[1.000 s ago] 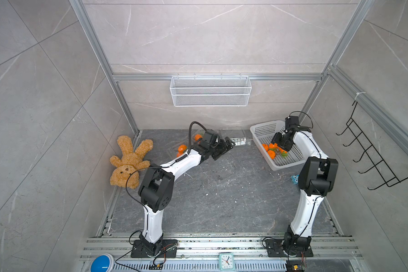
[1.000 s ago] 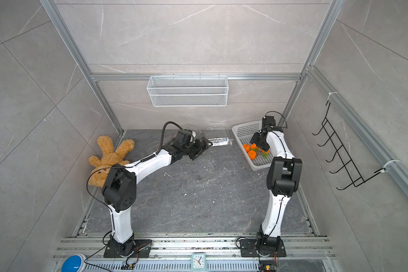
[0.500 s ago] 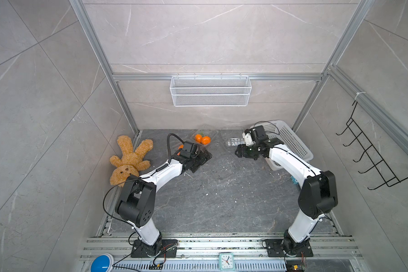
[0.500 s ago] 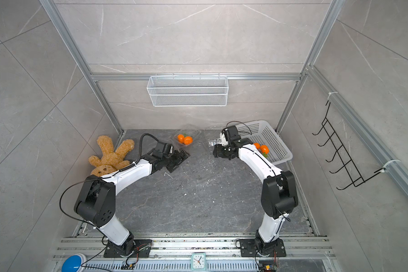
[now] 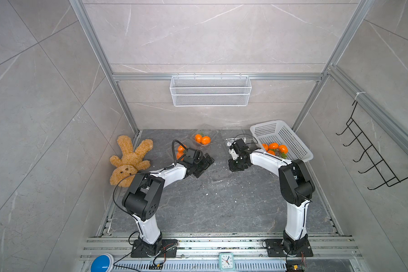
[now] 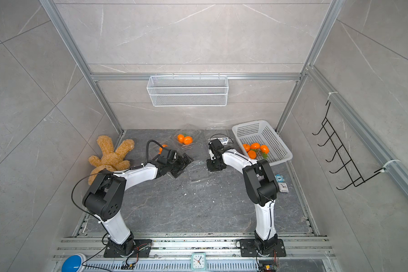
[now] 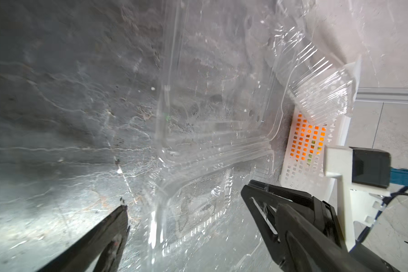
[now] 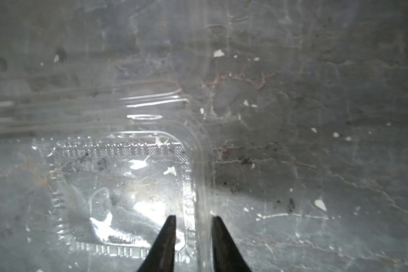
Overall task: Take oranges out of containers
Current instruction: Pick up the packing box from the center of the board.
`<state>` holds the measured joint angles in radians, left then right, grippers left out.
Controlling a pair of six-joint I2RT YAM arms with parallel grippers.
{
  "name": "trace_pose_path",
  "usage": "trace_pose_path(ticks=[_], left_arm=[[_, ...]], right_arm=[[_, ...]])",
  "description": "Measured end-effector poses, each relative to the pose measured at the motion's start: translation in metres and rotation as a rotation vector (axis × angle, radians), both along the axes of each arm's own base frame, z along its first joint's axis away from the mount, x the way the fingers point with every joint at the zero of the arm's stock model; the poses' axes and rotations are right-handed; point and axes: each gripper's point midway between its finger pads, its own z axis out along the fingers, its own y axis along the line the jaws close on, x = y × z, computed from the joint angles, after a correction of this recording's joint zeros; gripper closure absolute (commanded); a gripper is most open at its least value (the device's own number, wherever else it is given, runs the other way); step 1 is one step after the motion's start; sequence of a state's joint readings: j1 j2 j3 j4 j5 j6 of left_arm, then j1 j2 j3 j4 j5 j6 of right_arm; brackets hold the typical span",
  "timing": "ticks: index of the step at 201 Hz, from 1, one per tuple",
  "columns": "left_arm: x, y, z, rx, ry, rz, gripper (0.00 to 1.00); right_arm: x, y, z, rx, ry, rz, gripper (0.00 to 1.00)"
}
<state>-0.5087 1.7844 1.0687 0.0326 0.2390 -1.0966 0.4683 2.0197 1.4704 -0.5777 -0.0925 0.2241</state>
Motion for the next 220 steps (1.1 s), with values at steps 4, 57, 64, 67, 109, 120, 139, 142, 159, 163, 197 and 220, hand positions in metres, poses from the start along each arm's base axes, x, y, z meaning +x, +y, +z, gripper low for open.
trace_pose_path(ticks=[4, 57, 64, 67, 109, 120, 139, 142, 159, 163, 197, 220], left_arm=[[0.000, -0.001, -0.001, -0.001, 0.000, -0.002, 0.01], [-0.009, -0.004, -0.013, -0.007, 0.011, -0.008, 0.01], [-0.010, -0.005, -0.014, -0.006, 0.013, -0.011, 0.01], [-0.011, -0.006, -0.014, -0.007, 0.013, -0.011, 0.01], [-0.010, -0.033, 0.029, -0.053, -0.066, -0.057, 0.01], [-0.007, -0.040, 0.052, -0.077, -0.110, -0.064, 0.00], [0.000, -0.048, 0.098, -0.113, -0.195, -0.064, 0.00], [0.001, -0.049, 0.104, -0.117, -0.206, -0.065, 0.01], [0.009, -0.052, 0.135, -0.133, -0.262, -0.066, 0.00], [0.010, -0.053, 0.142, -0.138, -0.272, -0.066, 0.00], [0.019, -0.059, 0.173, -0.167, -0.326, -0.069, 0.01], [0.021, -0.063, 0.163, -0.161, -0.307, -0.077, 0.01]], right_arm=[[-0.001, 0.002, 0.000, -0.005, -0.003, 0.009, 0.81], [-0.018, -0.003, 0.003, -0.055, -0.052, 0.027, 0.97], [-0.020, -0.005, 0.009, -0.057, -0.064, 0.027, 0.99], [-0.020, -0.005, 0.012, -0.055, -0.071, 0.024, 0.99], [-0.016, -0.017, 0.097, -0.020, -0.279, -0.012, 1.00], [-0.015, -0.023, 0.118, -0.024, -0.334, -0.030, 1.00], [-0.013, -0.033, 0.141, -0.044, -0.404, -0.055, 1.00], [-0.013, -0.035, 0.143, -0.049, -0.412, -0.062, 1.00], [-0.009, -0.046, 0.149, -0.067, -0.435, -0.094, 1.00], [-0.007, -0.048, 0.150, -0.069, -0.437, -0.100, 1.00], [0.002, -0.069, 0.146, -0.084, -0.432, -0.152, 1.00], [0.015, -0.093, 0.127, -0.108, -0.399, -0.207, 1.00]])
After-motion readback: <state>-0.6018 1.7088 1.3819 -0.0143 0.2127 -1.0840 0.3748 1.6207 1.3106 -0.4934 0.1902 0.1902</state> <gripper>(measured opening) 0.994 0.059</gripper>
